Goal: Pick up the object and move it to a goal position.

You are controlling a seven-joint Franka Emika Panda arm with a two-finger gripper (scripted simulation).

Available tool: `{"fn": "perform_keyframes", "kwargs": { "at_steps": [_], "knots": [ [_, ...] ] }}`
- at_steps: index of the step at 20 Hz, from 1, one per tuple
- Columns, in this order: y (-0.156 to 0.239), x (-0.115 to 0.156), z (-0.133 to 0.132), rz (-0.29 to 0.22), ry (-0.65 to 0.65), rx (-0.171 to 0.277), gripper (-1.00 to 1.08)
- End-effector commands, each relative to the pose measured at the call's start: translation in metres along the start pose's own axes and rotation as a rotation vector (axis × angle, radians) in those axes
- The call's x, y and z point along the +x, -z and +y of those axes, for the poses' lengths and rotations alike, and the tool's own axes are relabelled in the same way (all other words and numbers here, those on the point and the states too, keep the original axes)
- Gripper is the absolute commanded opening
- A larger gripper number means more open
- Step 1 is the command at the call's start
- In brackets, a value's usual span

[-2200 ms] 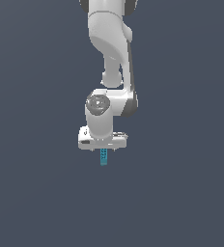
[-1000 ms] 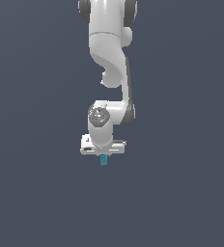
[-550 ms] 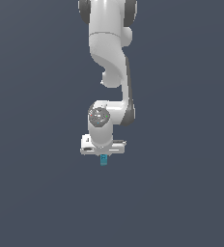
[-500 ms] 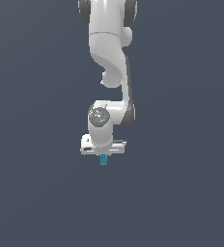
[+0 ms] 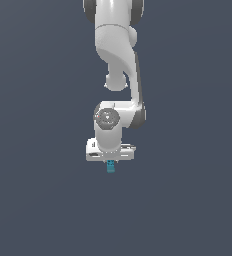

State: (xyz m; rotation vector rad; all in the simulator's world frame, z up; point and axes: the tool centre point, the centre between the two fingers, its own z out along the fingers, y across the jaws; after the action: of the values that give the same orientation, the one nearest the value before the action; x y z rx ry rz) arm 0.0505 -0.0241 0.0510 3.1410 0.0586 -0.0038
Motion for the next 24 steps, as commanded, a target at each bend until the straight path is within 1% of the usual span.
{"fn": "perform_keyframes", "kwargs": {
  "at_steps": [1,15,19,24],
  "knots": [
    [0.015,0.008,-0.008,0.002,0.001,0.0,-1.0],
    [0.115,0.066,-0.064,0.002,0.001,0.0,-1.0],
    [0.135,0.079,-0.075,0.002,0.001,0.0,-1.0],
    [0.151,0.089,-0.084,0.002,0.001,0.0,-1.0]
  ]
}}
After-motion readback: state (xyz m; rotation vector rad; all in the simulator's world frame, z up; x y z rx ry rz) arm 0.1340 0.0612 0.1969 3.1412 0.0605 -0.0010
